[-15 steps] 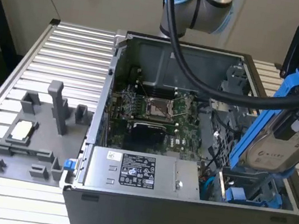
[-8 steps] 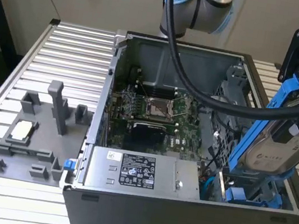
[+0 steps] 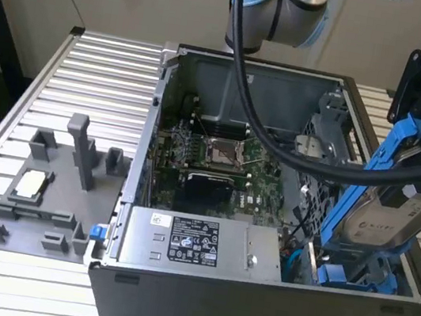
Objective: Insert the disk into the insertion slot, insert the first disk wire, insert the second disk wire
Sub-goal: 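Insert the disk into the insertion slot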
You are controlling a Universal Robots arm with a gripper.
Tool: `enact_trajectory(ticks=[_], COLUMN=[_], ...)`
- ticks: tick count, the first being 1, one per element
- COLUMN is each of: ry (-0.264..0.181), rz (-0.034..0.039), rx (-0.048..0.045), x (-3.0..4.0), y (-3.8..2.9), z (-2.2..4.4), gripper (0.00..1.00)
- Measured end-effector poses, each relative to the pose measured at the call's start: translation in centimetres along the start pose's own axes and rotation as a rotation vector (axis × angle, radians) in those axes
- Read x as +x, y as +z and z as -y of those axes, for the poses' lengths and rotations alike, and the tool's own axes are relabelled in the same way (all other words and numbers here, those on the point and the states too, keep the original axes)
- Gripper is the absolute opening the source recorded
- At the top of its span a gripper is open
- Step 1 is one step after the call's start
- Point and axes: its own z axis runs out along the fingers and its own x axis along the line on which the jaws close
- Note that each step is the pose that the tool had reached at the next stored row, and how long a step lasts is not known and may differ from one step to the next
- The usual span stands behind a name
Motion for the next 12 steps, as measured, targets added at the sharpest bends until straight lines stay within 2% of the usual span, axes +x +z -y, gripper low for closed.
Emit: enact_trajectory(ticks=[12], ry=[-0.008], rz=[-0.0002], rx=[0.0033], x=[0.00], y=[1.24], z=[0.21], gripper=[0.33])
